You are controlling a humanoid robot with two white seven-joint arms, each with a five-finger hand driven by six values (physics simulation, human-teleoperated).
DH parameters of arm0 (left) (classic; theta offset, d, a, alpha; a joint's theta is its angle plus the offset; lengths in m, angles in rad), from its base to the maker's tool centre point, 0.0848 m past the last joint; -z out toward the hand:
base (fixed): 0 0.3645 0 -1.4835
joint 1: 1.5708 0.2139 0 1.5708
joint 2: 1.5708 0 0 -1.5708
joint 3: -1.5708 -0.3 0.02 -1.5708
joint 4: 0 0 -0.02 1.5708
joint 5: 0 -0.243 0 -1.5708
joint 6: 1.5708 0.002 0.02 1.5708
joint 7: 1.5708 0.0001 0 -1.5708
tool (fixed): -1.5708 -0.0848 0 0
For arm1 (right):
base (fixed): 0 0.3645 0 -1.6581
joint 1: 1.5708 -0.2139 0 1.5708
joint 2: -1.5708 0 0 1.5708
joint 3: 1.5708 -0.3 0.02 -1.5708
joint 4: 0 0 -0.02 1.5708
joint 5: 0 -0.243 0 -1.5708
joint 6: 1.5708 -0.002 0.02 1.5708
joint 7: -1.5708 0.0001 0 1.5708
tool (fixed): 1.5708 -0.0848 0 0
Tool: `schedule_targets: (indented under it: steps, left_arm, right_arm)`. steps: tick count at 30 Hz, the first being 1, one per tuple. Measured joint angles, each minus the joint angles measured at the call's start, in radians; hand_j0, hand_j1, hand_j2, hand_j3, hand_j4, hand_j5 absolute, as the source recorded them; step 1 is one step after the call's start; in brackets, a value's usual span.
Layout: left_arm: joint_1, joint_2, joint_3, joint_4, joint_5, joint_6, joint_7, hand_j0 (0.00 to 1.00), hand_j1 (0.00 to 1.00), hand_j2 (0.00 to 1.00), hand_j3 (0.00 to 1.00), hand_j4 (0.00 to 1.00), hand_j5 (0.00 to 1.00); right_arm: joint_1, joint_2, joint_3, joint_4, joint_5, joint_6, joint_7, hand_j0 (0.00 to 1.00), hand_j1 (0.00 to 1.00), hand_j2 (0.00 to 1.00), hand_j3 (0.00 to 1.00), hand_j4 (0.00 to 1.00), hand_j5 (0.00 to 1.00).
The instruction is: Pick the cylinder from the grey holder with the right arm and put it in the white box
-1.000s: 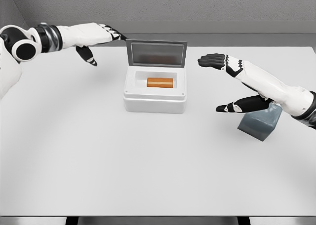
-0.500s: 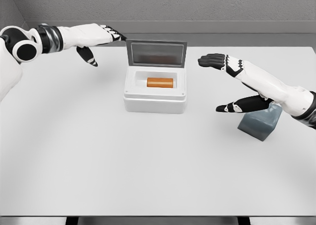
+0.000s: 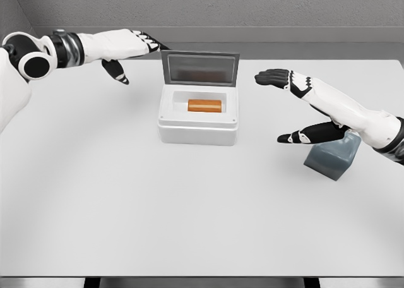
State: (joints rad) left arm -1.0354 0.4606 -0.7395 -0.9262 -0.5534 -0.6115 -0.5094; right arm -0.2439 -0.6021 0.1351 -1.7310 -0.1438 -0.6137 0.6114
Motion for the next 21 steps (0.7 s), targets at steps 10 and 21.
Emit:
schedule_targets:
  steps: [10, 21]
  left_arm:
    - [0.02, 0.01, 0.004, -0.034, -0.006, 0.005, 0.003, 1.0, 1.0, 1.0, 1.0, 1.0, 1.0]
    - [0.035, 0.073, 0.077, -0.022, 0.016, -0.002, 0.001, 1.0, 1.0, 1.0, 1.0, 1.0, 1.0]
  right_arm:
    - [0.0, 0.0, 0.0, 0.0, 0.0, 0.0, 0.0, 1.0, 1.0, 1.0, 1.0, 1.0, 1.0]
    - [0.0, 0.0, 0.0, 0.001, 0.0, 0.0, 0.0, 1.0, 1.0, 1.0, 1.0, 1.0, 1.0]
